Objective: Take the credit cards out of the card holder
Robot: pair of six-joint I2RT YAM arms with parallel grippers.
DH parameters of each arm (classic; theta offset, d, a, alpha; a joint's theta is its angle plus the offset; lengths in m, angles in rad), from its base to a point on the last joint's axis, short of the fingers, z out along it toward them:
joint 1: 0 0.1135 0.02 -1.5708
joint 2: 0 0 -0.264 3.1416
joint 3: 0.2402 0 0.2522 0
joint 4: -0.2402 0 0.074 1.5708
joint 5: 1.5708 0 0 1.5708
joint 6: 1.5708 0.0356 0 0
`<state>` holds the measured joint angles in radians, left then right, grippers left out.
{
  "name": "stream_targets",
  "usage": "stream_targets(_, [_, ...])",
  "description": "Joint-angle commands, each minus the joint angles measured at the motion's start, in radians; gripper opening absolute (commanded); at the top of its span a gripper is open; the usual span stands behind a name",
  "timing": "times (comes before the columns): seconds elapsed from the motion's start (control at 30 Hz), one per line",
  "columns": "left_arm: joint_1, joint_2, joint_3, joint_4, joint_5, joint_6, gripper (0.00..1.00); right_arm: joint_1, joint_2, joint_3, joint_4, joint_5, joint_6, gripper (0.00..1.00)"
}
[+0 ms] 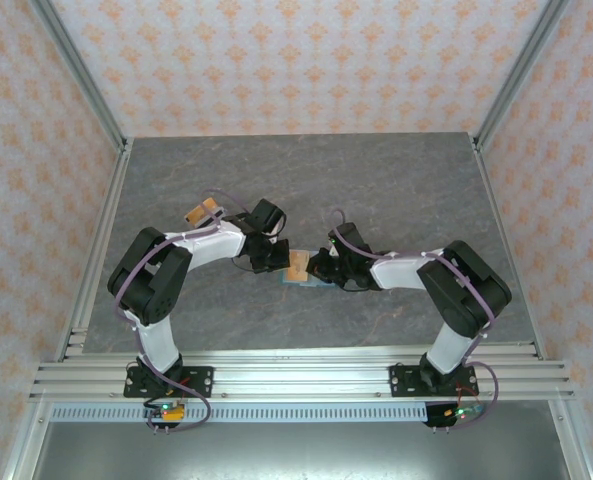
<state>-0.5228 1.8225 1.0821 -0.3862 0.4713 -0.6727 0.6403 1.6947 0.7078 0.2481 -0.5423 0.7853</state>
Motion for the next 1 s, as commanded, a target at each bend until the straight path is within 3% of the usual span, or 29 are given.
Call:
stream_targets(0.0, [-0.002,0.045,-0.011,-0.036,-0.020,0.010,0.07,0.004,-0.033,-0.014,0.062,-0.006,0.003,0.05])
stream_targets(0.23, [0.000,0.028,-0.004,-0.044,-0.017,0.019,0.09,-0.002,-0.078,-0.042,0.069,0.028,0.005,0.00])
stream_targets(0.97, [0.015,-0.024,0.023,-0.075,-0.009,0.039,0.08,-0.012,-0.060,-0.024,-0.092,0.115,-0.003,0.00])
